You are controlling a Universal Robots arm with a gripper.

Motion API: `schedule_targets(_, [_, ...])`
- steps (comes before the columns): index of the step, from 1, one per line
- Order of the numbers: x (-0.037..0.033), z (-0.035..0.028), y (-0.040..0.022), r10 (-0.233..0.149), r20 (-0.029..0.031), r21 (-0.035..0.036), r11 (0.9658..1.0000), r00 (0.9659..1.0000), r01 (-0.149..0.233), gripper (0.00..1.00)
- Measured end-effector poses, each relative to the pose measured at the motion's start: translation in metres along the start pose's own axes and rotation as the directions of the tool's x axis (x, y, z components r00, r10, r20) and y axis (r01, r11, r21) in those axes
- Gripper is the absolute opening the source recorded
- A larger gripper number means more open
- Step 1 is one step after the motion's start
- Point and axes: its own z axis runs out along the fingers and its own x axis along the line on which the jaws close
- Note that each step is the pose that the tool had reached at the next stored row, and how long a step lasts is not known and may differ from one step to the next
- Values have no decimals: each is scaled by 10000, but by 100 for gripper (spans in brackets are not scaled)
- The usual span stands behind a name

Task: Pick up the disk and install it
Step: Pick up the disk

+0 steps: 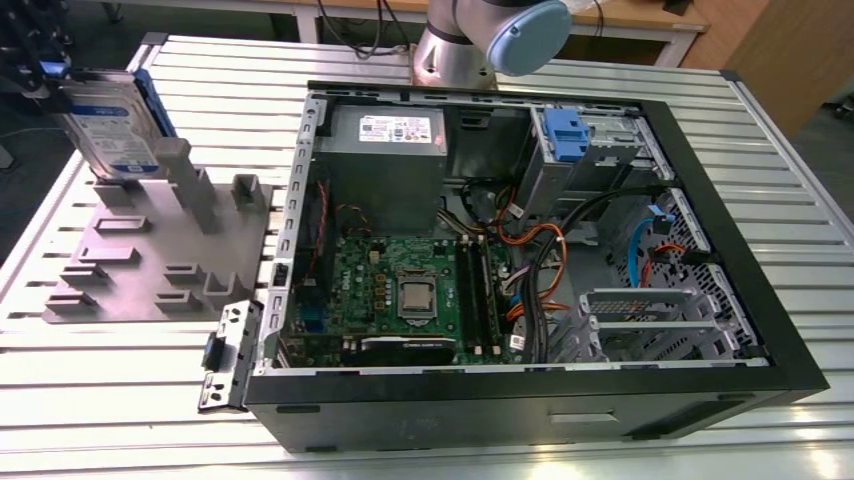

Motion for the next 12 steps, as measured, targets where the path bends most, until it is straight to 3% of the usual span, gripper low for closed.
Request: schedule_targets(12, [-1, -39, 0, 0, 0, 1, 10000, 10000, 0, 36])
